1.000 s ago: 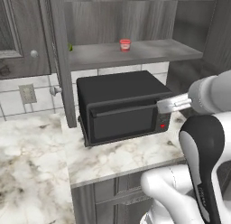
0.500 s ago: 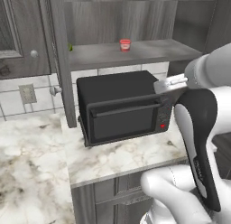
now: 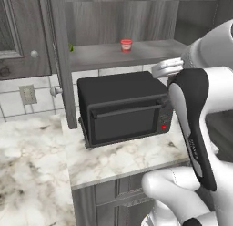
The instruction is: Pick the avocado and bread from the counter and place them on the plate. Then pick the jam from the cabinet and place it next to the plate. Lastly close the cabinet door.
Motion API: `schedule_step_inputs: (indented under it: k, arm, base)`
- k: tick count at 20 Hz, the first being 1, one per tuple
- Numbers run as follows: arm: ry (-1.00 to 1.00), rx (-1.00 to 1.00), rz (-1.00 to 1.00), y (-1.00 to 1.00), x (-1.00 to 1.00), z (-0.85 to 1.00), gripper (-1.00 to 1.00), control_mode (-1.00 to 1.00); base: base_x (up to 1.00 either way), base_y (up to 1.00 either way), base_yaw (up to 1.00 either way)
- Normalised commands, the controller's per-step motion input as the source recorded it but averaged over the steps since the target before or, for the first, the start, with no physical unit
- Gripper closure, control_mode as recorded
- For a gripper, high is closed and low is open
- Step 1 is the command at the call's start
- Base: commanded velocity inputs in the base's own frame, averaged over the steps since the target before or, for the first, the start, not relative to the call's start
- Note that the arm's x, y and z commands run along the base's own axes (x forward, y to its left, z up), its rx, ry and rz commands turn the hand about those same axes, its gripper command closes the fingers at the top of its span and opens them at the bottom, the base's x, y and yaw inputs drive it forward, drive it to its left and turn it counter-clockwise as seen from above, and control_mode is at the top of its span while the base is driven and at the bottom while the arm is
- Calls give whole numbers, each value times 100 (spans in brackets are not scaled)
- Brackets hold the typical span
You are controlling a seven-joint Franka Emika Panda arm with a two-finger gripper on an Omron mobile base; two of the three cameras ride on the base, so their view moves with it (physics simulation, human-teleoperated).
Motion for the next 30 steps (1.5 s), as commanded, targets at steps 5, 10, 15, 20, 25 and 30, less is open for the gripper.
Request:
schedule_step_inputs:
  k: [5,10,15,20,25,30]
  arm:
    - [0,1,-6,0,39,5,-100,-100]
    - [0,0,-3,0,43,0,-100,-100]
    - [0,0,0,0,40,0,-100,-100]
    - [0,0,0,0,37,0,-100,-100]
    - [0,0,0,0,35,-1,-100,-100]
    - [0,1,0,0,32,-3,-100,-100]
  base:
    - [0,0,0]
    - [0,0,0]
    - [0,0,0]
    - [0,0,0]
    - [0,0,0]
    - [0,0,0]
